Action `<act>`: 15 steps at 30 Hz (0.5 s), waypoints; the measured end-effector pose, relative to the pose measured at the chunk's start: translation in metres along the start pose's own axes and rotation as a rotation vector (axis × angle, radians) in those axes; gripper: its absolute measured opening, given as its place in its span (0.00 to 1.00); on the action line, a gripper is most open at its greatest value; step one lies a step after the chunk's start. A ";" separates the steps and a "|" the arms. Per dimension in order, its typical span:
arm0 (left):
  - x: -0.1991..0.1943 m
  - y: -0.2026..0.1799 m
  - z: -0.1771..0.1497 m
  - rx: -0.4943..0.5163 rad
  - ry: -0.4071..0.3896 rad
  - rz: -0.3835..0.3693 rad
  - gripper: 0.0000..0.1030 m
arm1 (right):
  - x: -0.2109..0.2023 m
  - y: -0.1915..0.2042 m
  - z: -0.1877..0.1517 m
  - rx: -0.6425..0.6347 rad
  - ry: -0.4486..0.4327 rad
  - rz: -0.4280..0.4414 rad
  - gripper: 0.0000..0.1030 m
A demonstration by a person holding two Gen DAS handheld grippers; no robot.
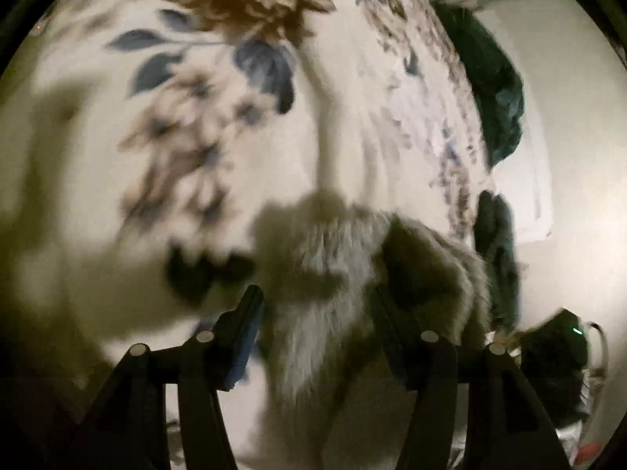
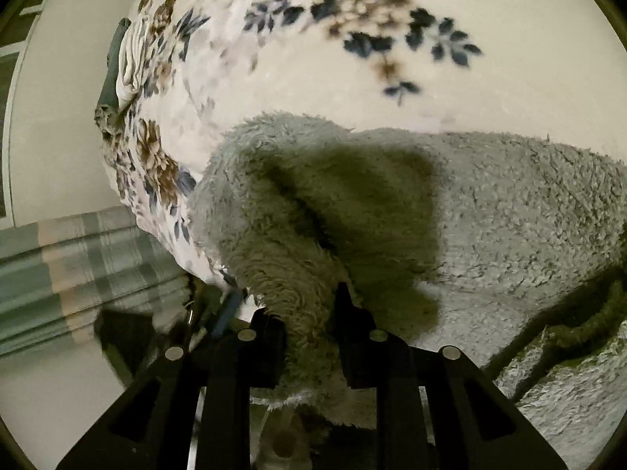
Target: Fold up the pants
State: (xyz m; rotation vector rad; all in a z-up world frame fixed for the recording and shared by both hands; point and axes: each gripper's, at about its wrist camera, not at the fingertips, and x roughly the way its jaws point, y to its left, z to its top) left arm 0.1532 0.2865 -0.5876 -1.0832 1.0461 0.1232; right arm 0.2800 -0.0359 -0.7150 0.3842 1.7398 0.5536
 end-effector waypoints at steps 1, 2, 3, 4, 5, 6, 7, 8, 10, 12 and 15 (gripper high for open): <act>0.005 -0.004 0.004 0.034 0.000 0.000 0.52 | 0.000 0.000 0.000 -0.001 -0.001 0.006 0.22; 0.006 -0.007 0.005 0.068 -0.002 0.019 0.51 | -0.001 0.000 -0.001 -0.004 -0.002 0.011 0.22; 0.007 -0.012 0.005 0.110 -0.006 0.028 0.46 | -0.001 -0.001 0.000 -0.004 -0.004 0.016 0.22; 0.008 -0.016 0.005 0.138 -0.005 0.020 0.25 | -0.001 -0.001 -0.002 0.000 -0.005 0.023 0.22; 0.009 -0.018 0.003 0.158 0.002 0.034 0.16 | 0.001 0.000 -0.003 0.006 -0.005 0.034 0.22; 0.007 -0.017 0.002 0.167 0.016 0.043 0.14 | 0.001 -0.002 -0.004 0.012 -0.007 0.044 0.22; 0.000 -0.015 0.000 0.155 0.018 0.023 0.14 | 0.001 -0.001 -0.005 0.014 -0.008 0.052 0.22; -0.008 -0.012 0.001 0.141 0.009 0.013 0.14 | 0.004 0.004 -0.006 0.013 -0.010 0.057 0.22; -0.031 -0.005 -0.002 0.126 -0.020 0.006 0.13 | 0.006 0.012 -0.005 0.007 -0.010 0.073 0.22; -0.046 0.005 -0.006 0.097 -0.033 0.003 0.13 | 0.006 0.019 -0.004 -0.002 -0.012 0.082 0.22; -0.052 0.019 -0.014 0.050 -0.020 0.008 0.13 | 0.011 0.027 -0.001 0.006 -0.013 0.095 0.22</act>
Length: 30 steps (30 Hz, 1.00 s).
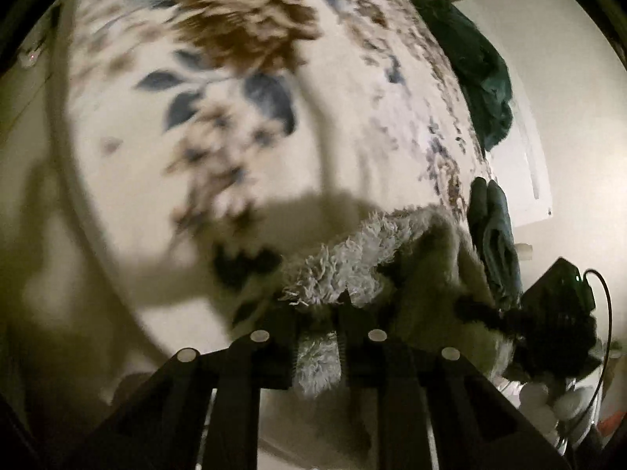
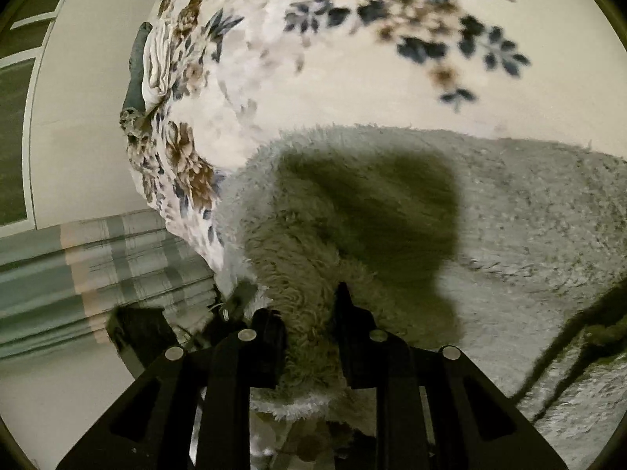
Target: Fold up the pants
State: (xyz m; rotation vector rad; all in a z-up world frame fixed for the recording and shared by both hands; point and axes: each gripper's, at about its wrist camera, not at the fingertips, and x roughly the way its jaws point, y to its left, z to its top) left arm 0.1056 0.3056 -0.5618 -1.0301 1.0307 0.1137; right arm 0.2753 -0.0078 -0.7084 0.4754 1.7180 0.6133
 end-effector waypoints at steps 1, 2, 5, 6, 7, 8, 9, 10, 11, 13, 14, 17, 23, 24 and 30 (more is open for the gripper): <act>-0.001 0.005 -0.005 -0.007 0.004 0.008 0.13 | 0.002 0.001 0.000 0.008 0.001 0.002 0.22; 0.002 0.005 -0.008 -0.014 0.010 0.013 0.13 | 0.006 0.004 0.000 0.013 0.005 0.003 0.22; 0.002 0.014 -0.024 -0.042 0.031 0.003 0.13 | 0.022 0.012 -0.001 0.019 0.012 -0.022 0.22; 0.001 0.014 -0.028 -0.044 0.030 0.005 0.13 | 0.028 0.013 -0.002 0.031 0.014 -0.034 0.22; 0.003 0.014 -0.029 -0.050 0.030 0.004 0.13 | 0.035 0.012 -0.004 0.054 0.018 -0.042 0.22; 0.002 0.017 -0.031 -0.060 0.031 0.005 0.13 | 0.042 0.010 -0.006 0.086 0.022 -0.046 0.23; 0.001 0.020 -0.031 -0.078 0.033 0.013 0.14 | 0.050 0.007 -0.008 0.121 0.027 -0.040 0.28; -0.002 0.028 -0.030 -0.121 0.037 0.009 0.15 | 0.056 0.005 -0.010 0.151 0.035 -0.028 0.30; -0.004 0.033 -0.028 -0.146 0.039 0.003 0.16 | 0.062 0.004 -0.010 0.170 0.048 -0.015 0.41; -0.018 0.042 -0.025 -0.197 0.030 -0.010 0.23 | 0.063 0.003 -0.012 0.178 0.066 0.037 0.66; -0.028 0.044 -0.024 -0.209 0.012 -0.015 0.27 | 0.059 0.002 -0.014 0.173 0.061 0.066 0.80; -0.047 0.034 -0.022 -0.201 -0.017 -0.042 0.50 | 0.035 0.004 -0.020 0.140 0.028 0.118 0.84; -0.016 -0.023 -0.032 -0.068 0.074 -0.097 0.53 | -0.014 -0.013 -0.041 0.097 -0.062 0.016 0.84; -0.006 -0.032 -0.034 -0.045 0.087 -0.089 0.53 | -0.020 -0.020 -0.045 0.104 -0.068 0.009 0.84; 0.023 -0.061 -0.045 0.086 0.075 0.007 0.36 | -0.057 -0.068 -0.068 0.181 -0.133 -0.028 0.84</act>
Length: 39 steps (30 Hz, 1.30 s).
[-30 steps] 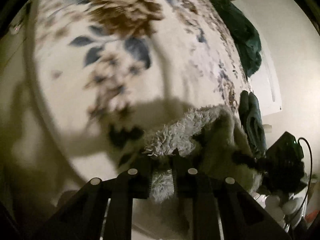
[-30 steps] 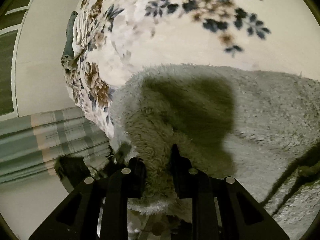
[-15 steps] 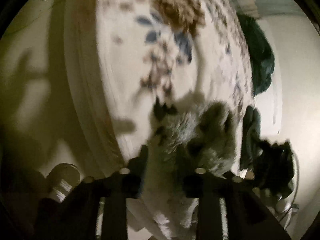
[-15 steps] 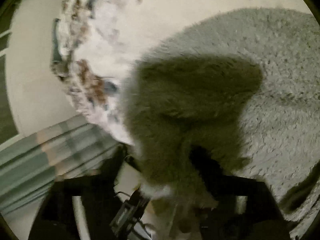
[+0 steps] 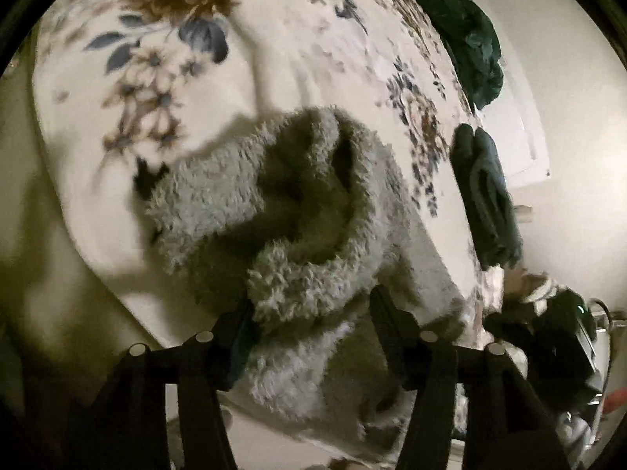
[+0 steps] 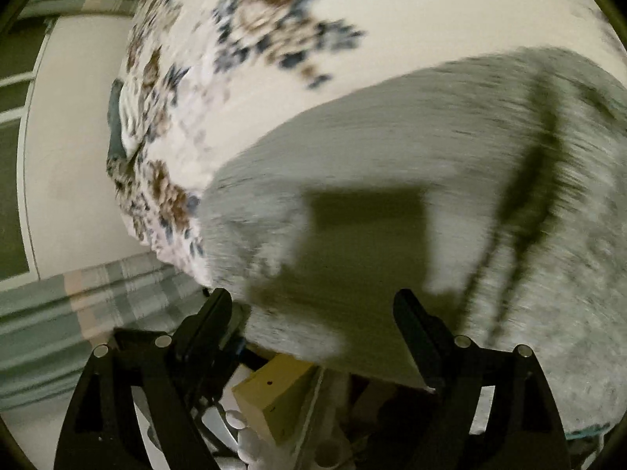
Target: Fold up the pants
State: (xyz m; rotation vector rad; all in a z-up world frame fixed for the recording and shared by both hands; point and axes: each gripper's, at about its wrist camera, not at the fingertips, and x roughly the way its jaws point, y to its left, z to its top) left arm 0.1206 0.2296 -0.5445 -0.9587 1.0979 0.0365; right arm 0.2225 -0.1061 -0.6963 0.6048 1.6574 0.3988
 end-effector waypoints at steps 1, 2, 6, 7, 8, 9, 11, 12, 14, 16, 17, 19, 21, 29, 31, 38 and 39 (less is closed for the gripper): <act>-0.004 0.004 0.002 -0.005 -0.024 0.009 0.21 | -0.005 -0.007 -0.003 0.005 -0.009 -0.002 0.84; -0.008 0.011 0.007 -0.013 -0.051 0.047 0.21 | -0.010 -0.012 -0.005 0.004 -0.018 -0.004 0.84; -0.006 0.049 0.014 -0.103 -0.058 0.086 0.22 | -0.034 -0.025 -0.014 -0.043 -0.073 -0.039 0.84; -0.005 0.054 0.014 -0.125 -0.045 0.069 0.24 | -0.038 -0.027 -0.014 -0.049 -0.081 -0.046 0.84; -0.006 0.055 0.013 -0.141 -0.043 0.048 0.24 | -0.041 -0.030 -0.015 -0.057 -0.087 -0.048 0.84; -0.011 0.053 0.012 -0.155 -0.046 0.025 0.27 | -0.043 -0.031 -0.015 -0.057 -0.089 -0.048 0.84; -0.023 0.046 0.007 -0.150 -0.069 -0.021 0.38 | -0.048 -0.039 -0.015 -0.045 -0.097 -0.051 0.84; -0.032 0.043 0.004 -0.141 -0.102 -0.049 0.48 | -0.050 -0.041 -0.015 -0.040 -0.100 -0.046 0.84; -0.042 0.044 0.000 -0.131 -0.151 -0.063 0.62 | -0.055 -0.044 -0.015 -0.026 -0.110 -0.040 0.84; -0.038 0.056 -0.002 -0.149 -0.166 -0.053 0.63 | -0.057 -0.046 -0.015 -0.015 -0.119 -0.029 0.84; -0.031 0.061 0.000 -0.172 -0.163 -0.052 0.63 | -0.058 -0.046 -0.015 -0.011 -0.123 -0.027 0.84; -0.022 0.066 0.001 -0.177 -0.171 -0.036 0.63 | -0.062 -0.049 -0.013 -0.005 -0.133 -0.033 0.84; -0.015 0.067 0.004 -0.146 -0.178 -0.013 0.63 | -0.065 -0.052 -0.011 0.002 -0.139 -0.030 0.84; 0.017 0.057 0.020 -0.107 -0.199 0.012 0.65 | -0.075 -0.061 -0.005 0.016 -0.154 -0.027 0.84; 0.016 0.050 0.022 -0.078 -0.217 -0.003 0.59 | -0.079 -0.065 -0.007 0.022 -0.159 -0.022 0.84; -0.025 -0.002 0.010 0.037 -0.341 -0.094 0.23 | -0.105 -0.096 -0.023 0.071 -0.202 -0.005 0.84; -0.034 -0.017 0.005 0.067 -0.353 -0.114 0.23 | -0.110 -0.104 -0.027 0.085 -0.209 0.002 0.84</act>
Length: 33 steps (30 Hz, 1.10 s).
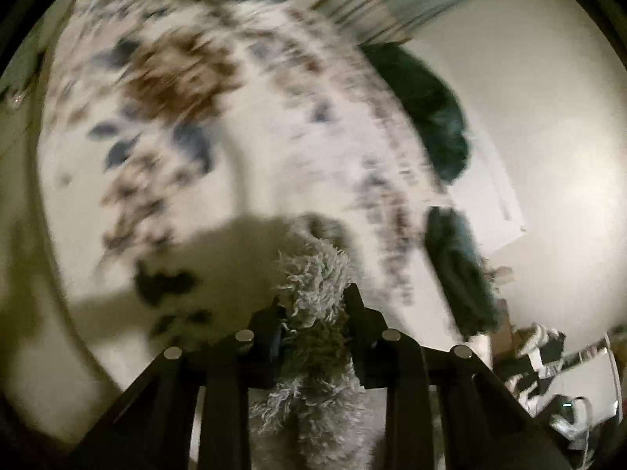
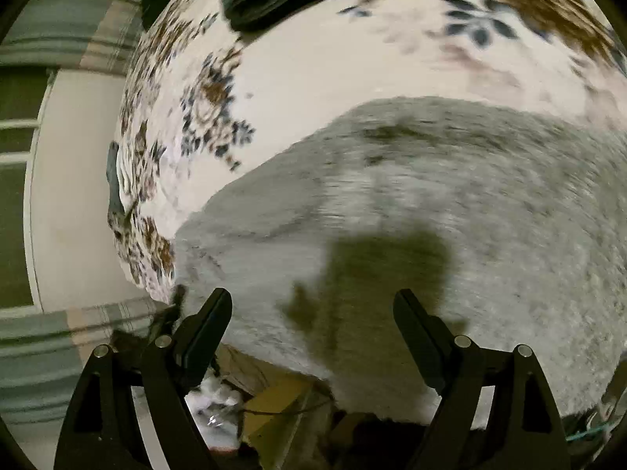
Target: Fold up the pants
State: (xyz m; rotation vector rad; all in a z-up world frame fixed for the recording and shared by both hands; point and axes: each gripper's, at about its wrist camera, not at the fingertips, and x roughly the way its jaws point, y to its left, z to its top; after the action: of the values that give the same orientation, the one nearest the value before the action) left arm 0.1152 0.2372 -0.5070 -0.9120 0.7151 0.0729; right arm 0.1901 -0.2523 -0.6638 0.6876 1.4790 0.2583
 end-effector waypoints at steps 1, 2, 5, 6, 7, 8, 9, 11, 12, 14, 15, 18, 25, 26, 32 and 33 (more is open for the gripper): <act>-0.007 -0.015 -0.001 0.026 -0.005 -0.021 0.23 | -0.006 -0.009 -0.002 0.015 -0.006 0.004 0.84; -0.013 -0.033 -0.003 0.056 -0.006 -0.044 0.23 | -0.010 -0.015 -0.004 0.027 -0.012 0.006 0.84; -0.033 -0.092 -0.014 0.154 0.003 -0.118 0.21 | -0.032 -0.044 -0.011 0.075 -0.041 0.025 0.84; -0.040 -0.115 -0.020 0.194 0.009 -0.146 0.21 | -0.042 -0.055 -0.015 0.095 -0.054 0.032 0.84; -0.046 -0.140 -0.030 0.234 0.022 -0.188 0.17 | -0.050 -0.065 -0.018 0.112 -0.066 0.038 0.84; -0.049 -0.161 -0.037 0.271 0.035 -0.215 0.17 | -0.058 -0.074 -0.021 0.126 -0.077 0.042 0.84; -0.053 -0.186 -0.051 0.319 0.056 -0.249 0.17 | -0.070 -0.088 -0.026 0.146 -0.093 0.046 0.84; -0.052 -0.227 -0.082 0.394 0.124 -0.326 0.17 | -0.088 -0.110 -0.032 0.177 -0.118 0.048 0.84; -0.047 -0.247 -0.105 0.441 0.165 -0.356 0.17 | -0.096 -0.122 -0.035 0.194 -0.131 0.048 0.84; -0.032 -0.271 -0.144 0.509 0.256 -0.387 0.17 | -0.116 -0.149 -0.044 0.234 -0.160 0.044 0.84; -0.021 -0.279 -0.166 0.536 0.313 -0.382 0.17 | -0.126 -0.165 -0.049 0.258 -0.176 0.037 0.84; 0.000 -0.284 -0.205 0.551 0.456 -0.318 0.19 | -0.150 -0.201 -0.059 0.314 -0.209 0.012 0.84; 0.005 -0.249 -0.186 0.453 0.514 -0.065 0.58 | -0.159 -0.211 -0.044 0.233 -0.202 0.048 0.88; 0.005 -0.243 -0.180 0.449 0.515 -0.014 0.66 | -0.154 -0.204 -0.040 0.222 -0.194 0.063 0.90; -0.010 -0.215 -0.152 0.412 0.442 0.112 0.81 | -0.119 -0.136 -0.002 0.051 -0.154 0.177 0.99; -0.012 -0.212 -0.148 0.414 0.432 0.127 0.82 | -0.106 -0.125 0.009 0.007 -0.142 0.165 0.99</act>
State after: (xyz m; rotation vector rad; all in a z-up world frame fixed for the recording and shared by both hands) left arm 0.1008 -0.0023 -0.4115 -0.4843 1.1403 -0.1609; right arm 0.1564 -0.4121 -0.6476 0.8185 1.2901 0.3245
